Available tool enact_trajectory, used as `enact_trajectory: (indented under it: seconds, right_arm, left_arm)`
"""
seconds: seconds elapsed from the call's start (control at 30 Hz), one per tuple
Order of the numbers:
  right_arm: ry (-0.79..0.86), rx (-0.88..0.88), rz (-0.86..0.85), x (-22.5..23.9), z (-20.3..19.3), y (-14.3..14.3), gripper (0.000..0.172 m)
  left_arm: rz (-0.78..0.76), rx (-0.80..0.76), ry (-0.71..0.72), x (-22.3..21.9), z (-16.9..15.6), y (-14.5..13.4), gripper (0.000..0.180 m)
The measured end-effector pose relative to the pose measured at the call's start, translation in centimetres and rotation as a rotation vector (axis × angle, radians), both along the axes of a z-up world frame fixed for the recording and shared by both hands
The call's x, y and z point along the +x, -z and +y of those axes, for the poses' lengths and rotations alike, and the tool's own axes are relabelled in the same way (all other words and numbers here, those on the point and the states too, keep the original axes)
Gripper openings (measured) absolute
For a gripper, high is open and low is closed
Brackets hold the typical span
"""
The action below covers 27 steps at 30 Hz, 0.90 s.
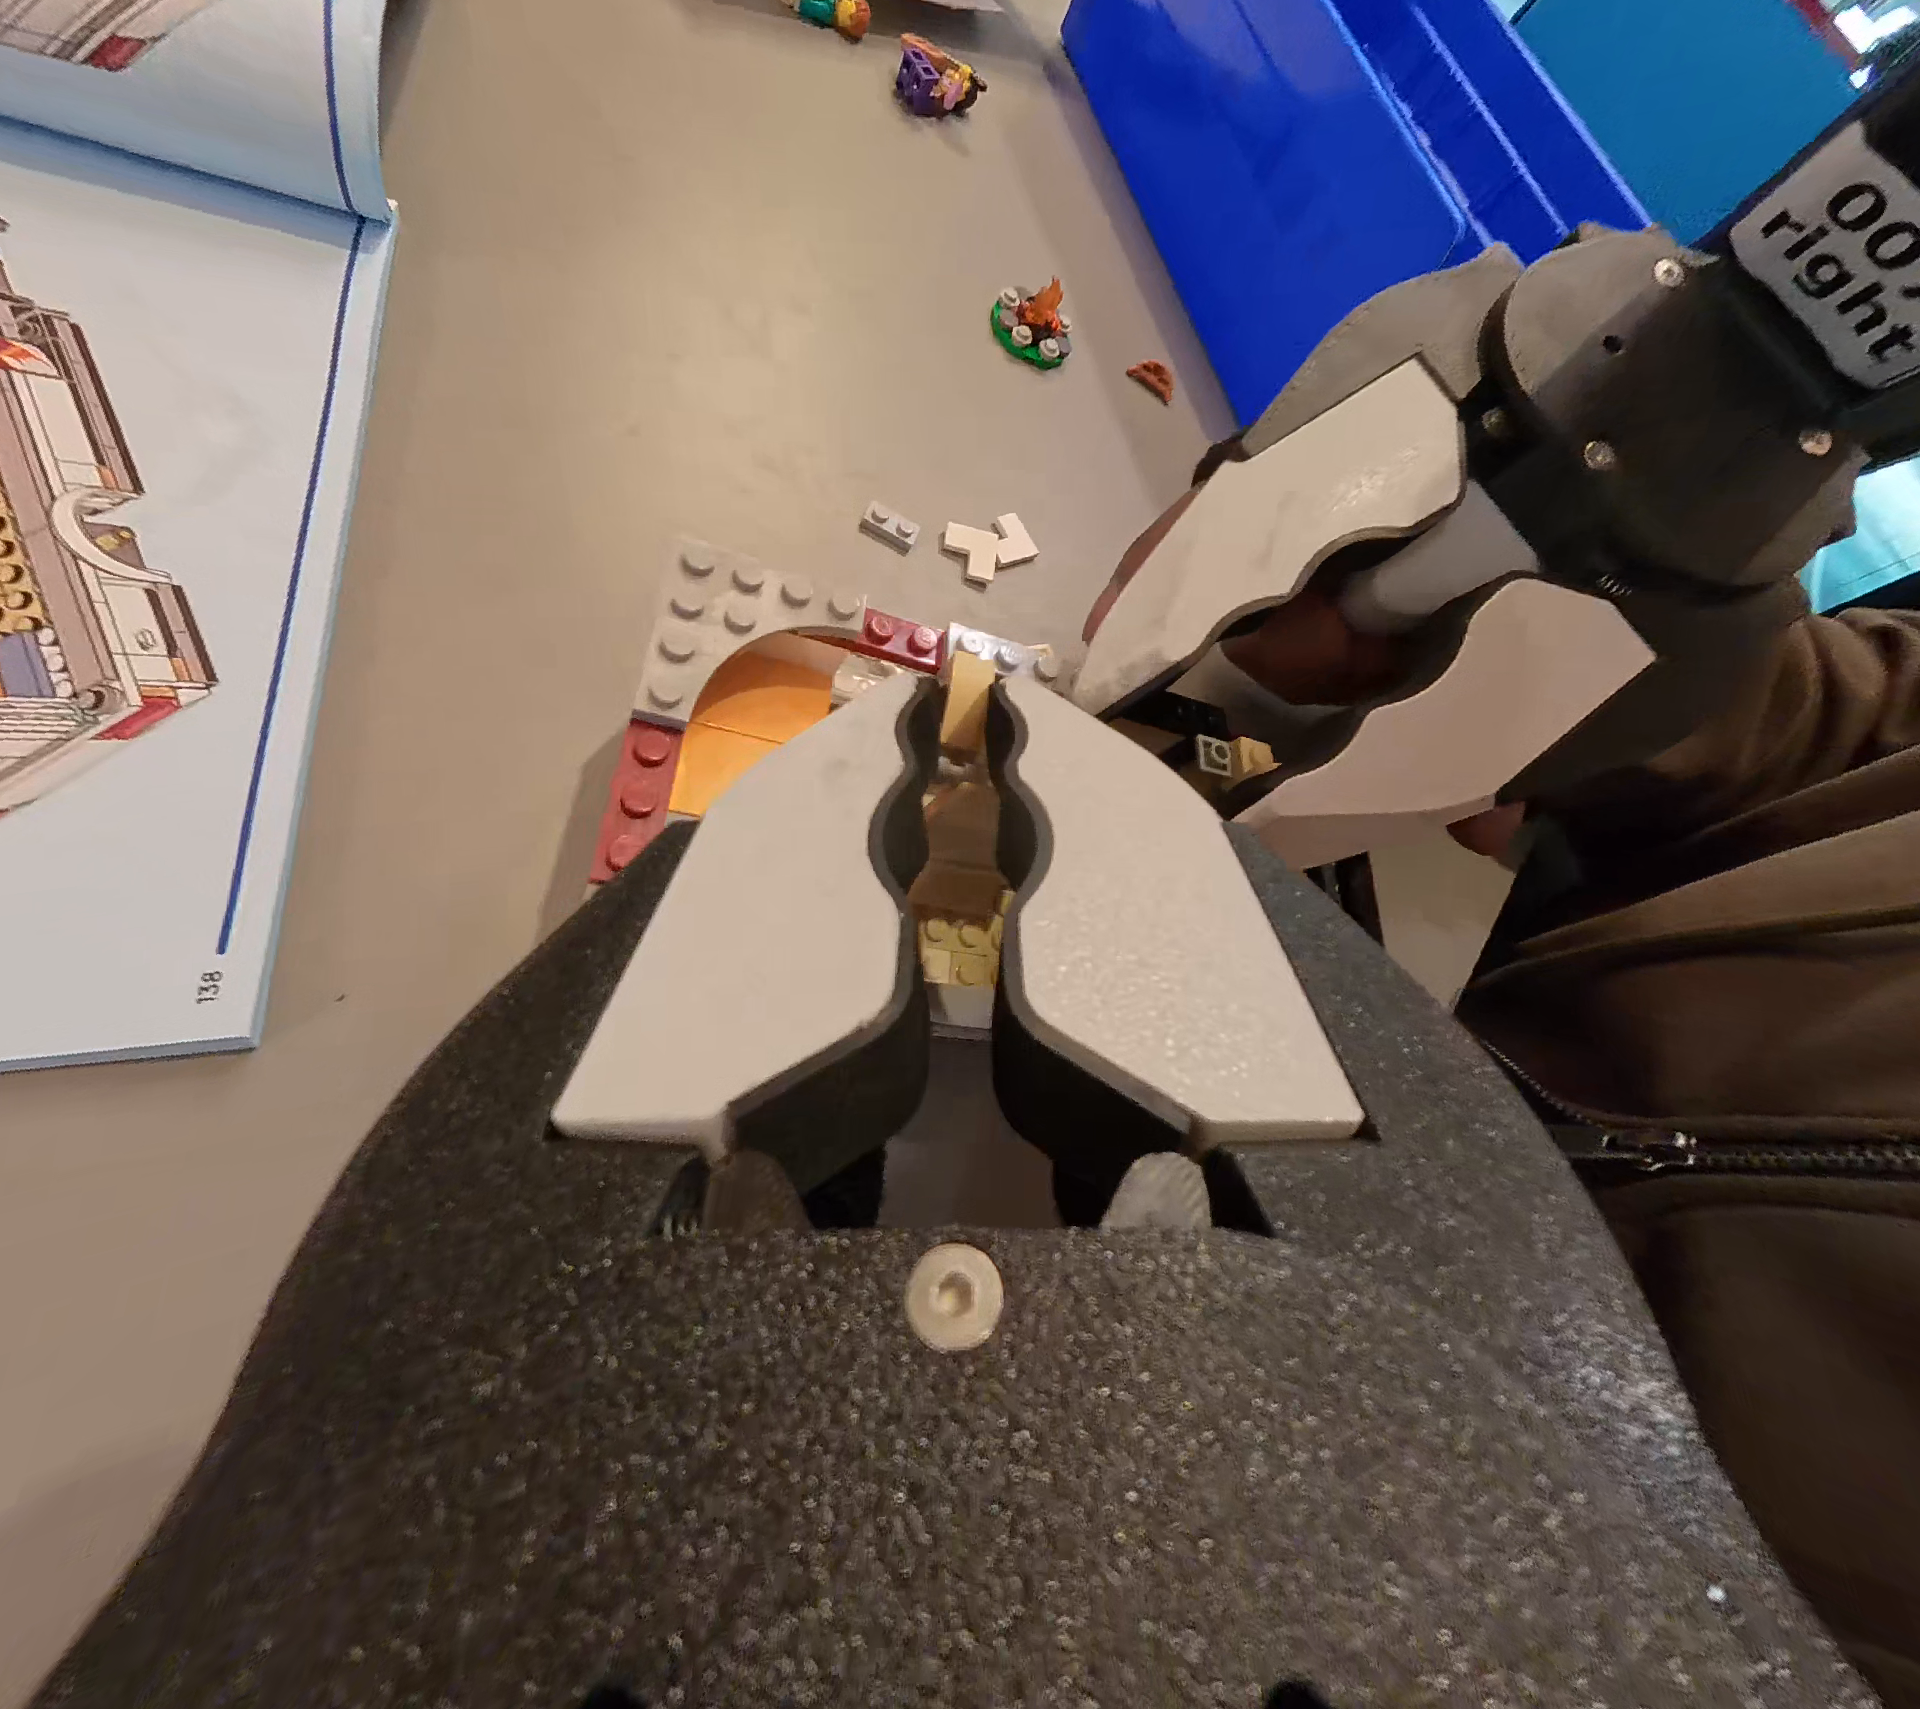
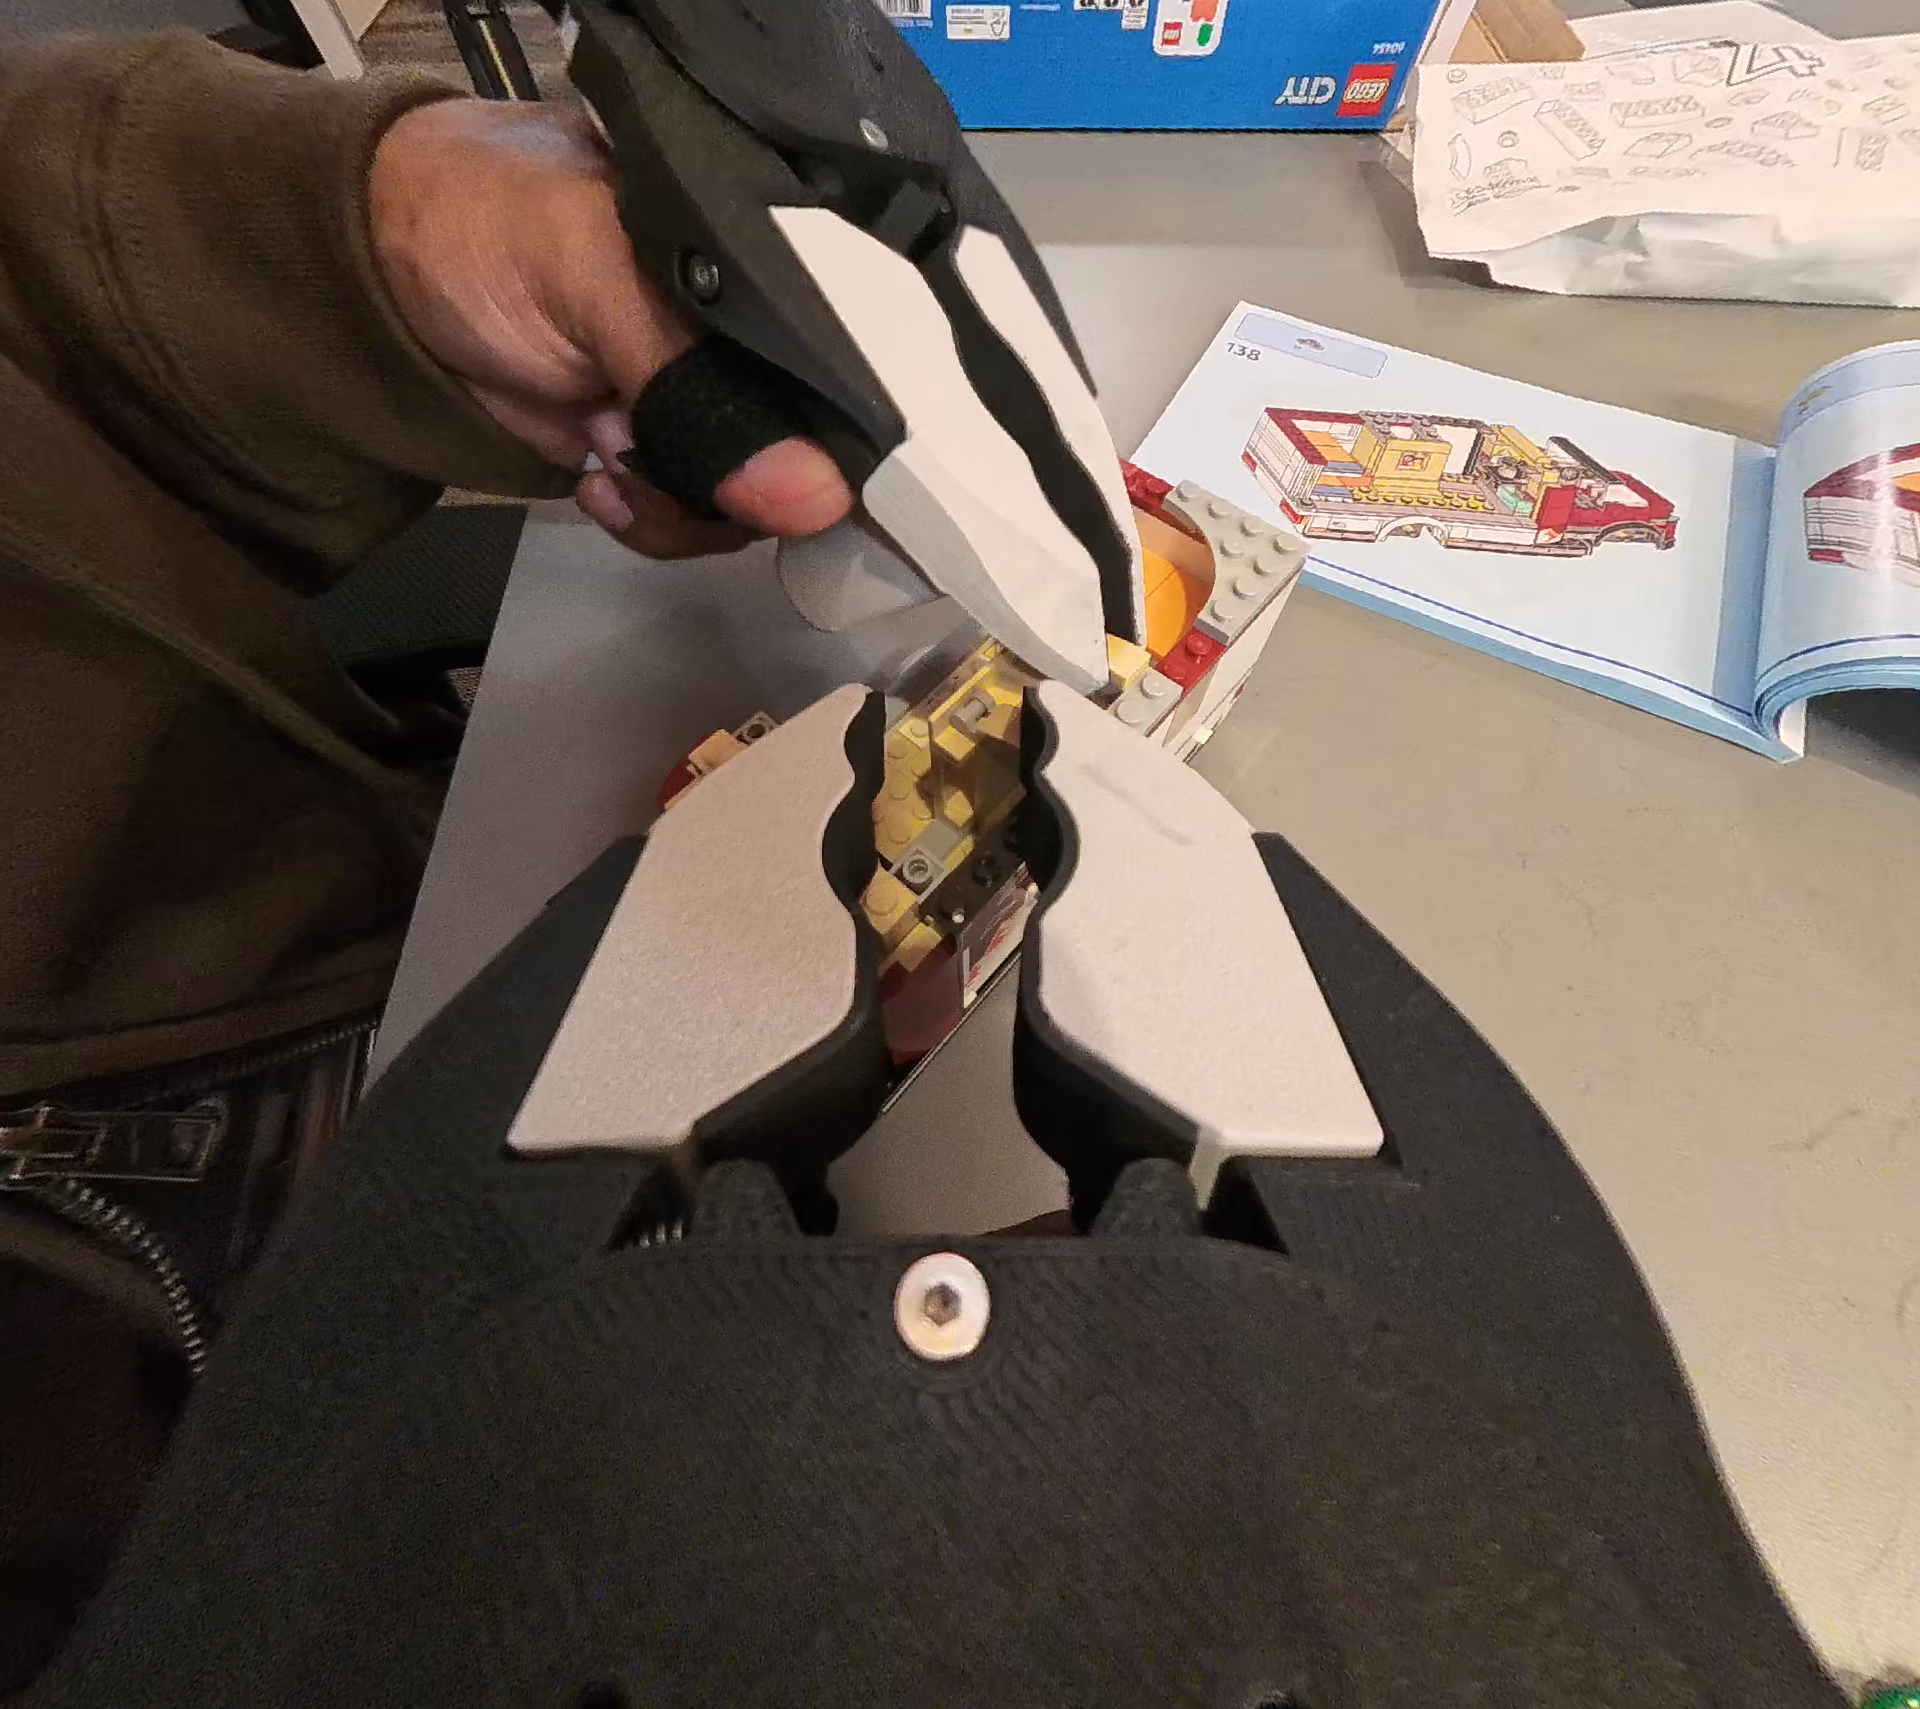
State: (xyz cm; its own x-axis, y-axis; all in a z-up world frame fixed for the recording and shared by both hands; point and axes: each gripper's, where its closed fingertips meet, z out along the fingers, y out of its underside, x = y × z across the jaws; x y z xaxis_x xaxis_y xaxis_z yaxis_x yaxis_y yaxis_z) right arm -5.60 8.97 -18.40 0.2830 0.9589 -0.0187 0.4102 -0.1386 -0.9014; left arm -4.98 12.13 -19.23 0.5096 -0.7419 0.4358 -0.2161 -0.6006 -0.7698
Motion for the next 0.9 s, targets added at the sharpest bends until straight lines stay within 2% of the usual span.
enact_trajectory:
  seconds: [0.27, 0.37, 0.43, 0.77, 0.83, 0.9]
  right_arm:
    - [-0.007, -0.021, 0.004, 0.0, -0.1, 0.1, 0.032]
    - [0.004, -0.035, 0.007, 0.1, 0.1, 0.1, 0.033]
    - [0.012, -0.03, 0.002, 0.2, 0.3, 0.1, 0.033]
    - [0.025, 0.026, -0.01, 0.4, 0.6, -0.1, 0.032]
    - [0.044, 0.051, -0.006, 0.6, 1.0, -0.3, 0.031]
    - [0.064, 0.046, 0.017, 0.8, 1.3, -0.7, 0.03]
  left_arm:
    - [-0.127, -0.126, 0.01, 0.1, -0.4, -0.1, 0.009]
    - [-0.337, -0.242, 0.057, 0.4, -0.9, -2.0, 0.008]
    - [-0.262, -0.218, 0.055, 0.2, -0.8, -1.2, 0.008]
    - [-0.309, -0.205, 0.027, -0.3, -0.2, -1.8, 0.008]
    - [-0.293, -0.147, 0.041, -0.2, -0.2, -2.1, 0.008]
    - [-0.237, -0.026, 0.051, -0.1, 0.0, -2.4, 0.008]
